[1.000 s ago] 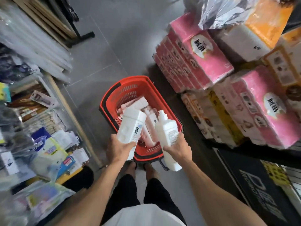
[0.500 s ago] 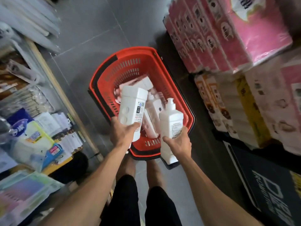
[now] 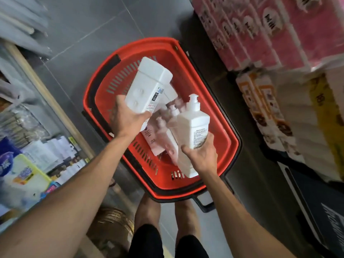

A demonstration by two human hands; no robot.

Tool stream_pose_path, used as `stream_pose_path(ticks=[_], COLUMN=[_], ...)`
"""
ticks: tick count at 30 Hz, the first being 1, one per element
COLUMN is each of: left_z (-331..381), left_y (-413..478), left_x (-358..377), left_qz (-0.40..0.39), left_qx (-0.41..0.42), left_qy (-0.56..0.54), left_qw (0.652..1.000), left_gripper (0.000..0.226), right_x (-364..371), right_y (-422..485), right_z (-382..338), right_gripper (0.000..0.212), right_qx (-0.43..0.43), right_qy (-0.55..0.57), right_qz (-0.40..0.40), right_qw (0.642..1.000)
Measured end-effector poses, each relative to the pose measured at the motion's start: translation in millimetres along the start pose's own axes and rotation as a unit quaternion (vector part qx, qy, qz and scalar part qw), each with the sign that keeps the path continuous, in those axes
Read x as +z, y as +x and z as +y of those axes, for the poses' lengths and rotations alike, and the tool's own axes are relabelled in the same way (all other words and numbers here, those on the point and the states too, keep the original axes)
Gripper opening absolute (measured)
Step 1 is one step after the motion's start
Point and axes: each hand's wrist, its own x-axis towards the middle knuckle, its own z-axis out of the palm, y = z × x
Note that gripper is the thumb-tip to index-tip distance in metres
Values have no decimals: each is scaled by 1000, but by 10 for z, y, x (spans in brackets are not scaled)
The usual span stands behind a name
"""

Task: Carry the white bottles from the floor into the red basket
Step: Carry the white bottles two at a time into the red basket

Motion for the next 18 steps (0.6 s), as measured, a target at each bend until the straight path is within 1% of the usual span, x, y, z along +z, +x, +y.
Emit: stream_pose_path(ticks=[4,7,11,14,18], left_z=[58,102,78,51,13], left_y=[470,735,1012,1143,1226], left_x=[52,101,178,217,238], left_qz=[-11,-15,-13,-21,-18], left_qx=[45,89,149,155,159], left_qy=[87,159,219,256,265], left_qw=[995,983,964,954,951], left_gripper=[79,76,76,79,78], right_x=[202,361,561,700,793], right_y=[121,171,222,214,168], right_z=[52,77,126,154,190], right_gripper=[68,67,70,67,67], right_qx=[12,20,37,52,64], right_qy=[24,48,74,69,71], right_qz=[5,17,16,5,9], right_qw=[1000,999,996,996,995])
